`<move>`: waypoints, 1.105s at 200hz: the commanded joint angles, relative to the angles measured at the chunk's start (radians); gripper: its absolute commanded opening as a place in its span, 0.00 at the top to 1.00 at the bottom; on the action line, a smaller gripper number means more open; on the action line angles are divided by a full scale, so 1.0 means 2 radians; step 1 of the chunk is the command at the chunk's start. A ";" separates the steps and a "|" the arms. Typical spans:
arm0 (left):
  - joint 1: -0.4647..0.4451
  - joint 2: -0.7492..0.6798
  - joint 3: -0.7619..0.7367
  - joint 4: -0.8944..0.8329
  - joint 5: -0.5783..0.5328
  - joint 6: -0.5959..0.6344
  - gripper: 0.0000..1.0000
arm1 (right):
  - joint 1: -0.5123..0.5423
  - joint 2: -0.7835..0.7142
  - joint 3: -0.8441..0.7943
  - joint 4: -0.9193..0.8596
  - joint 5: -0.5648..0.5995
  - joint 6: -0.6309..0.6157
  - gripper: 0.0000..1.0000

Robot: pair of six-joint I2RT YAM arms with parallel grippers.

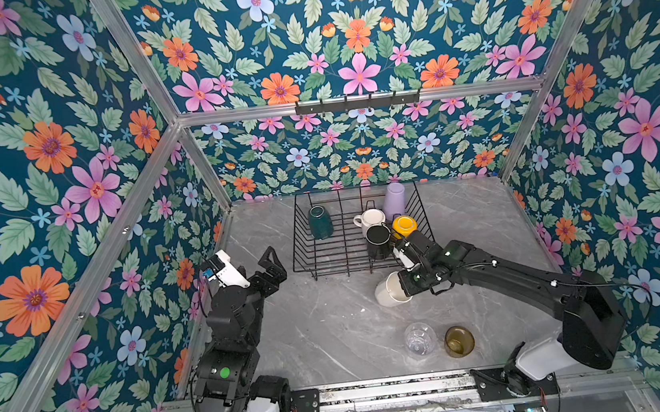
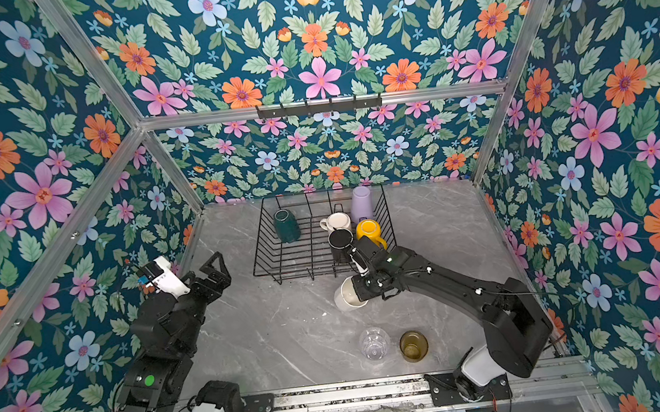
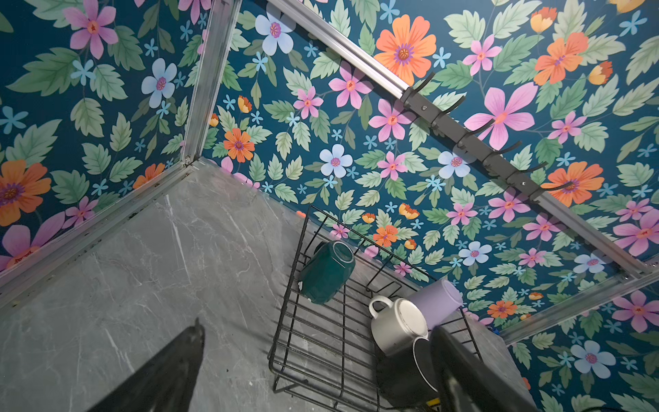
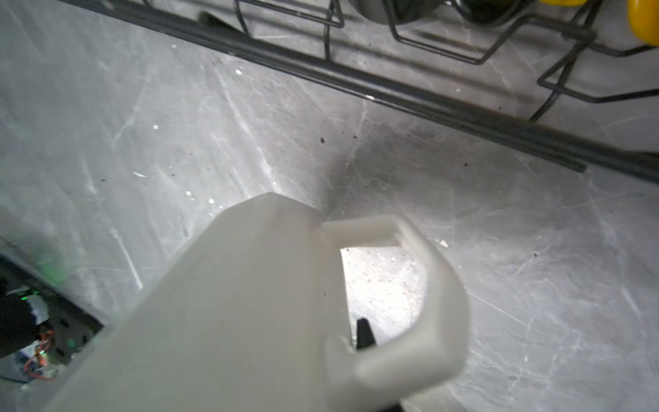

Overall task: Load the cups into the dish rack
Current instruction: 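Lift the white mug toward the left gripper while the left reaches toward it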

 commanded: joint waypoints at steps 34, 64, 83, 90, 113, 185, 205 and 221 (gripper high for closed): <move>0.001 0.008 -0.010 0.036 0.070 -0.002 0.03 | -0.001 -0.057 0.020 0.052 -0.115 0.013 1.00; 0.000 0.020 -0.018 0.067 0.138 -0.004 0.02 | -0.011 -0.065 0.025 0.087 -0.168 0.033 1.00; 0.001 0.032 -0.028 0.099 0.202 -0.008 0.02 | -0.034 -0.072 0.007 0.146 -0.215 0.062 1.00; 0.000 0.039 -0.031 0.114 0.231 -0.013 0.01 | -0.046 -0.073 -0.003 0.172 -0.236 0.078 1.00; 0.000 0.061 -0.044 0.167 0.334 -0.031 0.01 | -0.076 -0.074 -0.027 0.256 -0.290 0.123 1.00; 0.000 0.118 -0.104 0.381 0.538 -0.145 0.01 | -0.087 -0.042 -0.023 0.379 -0.361 0.163 1.00; 0.000 0.120 -0.122 0.446 0.558 -0.180 0.00 | -0.087 -0.029 -0.019 0.412 -0.387 0.170 1.00; 0.001 0.123 -0.131 0.480 0.571 -0.196 0.00 | -0.087 -0.019 -0.015 0.432 -0.407 0.174 1.00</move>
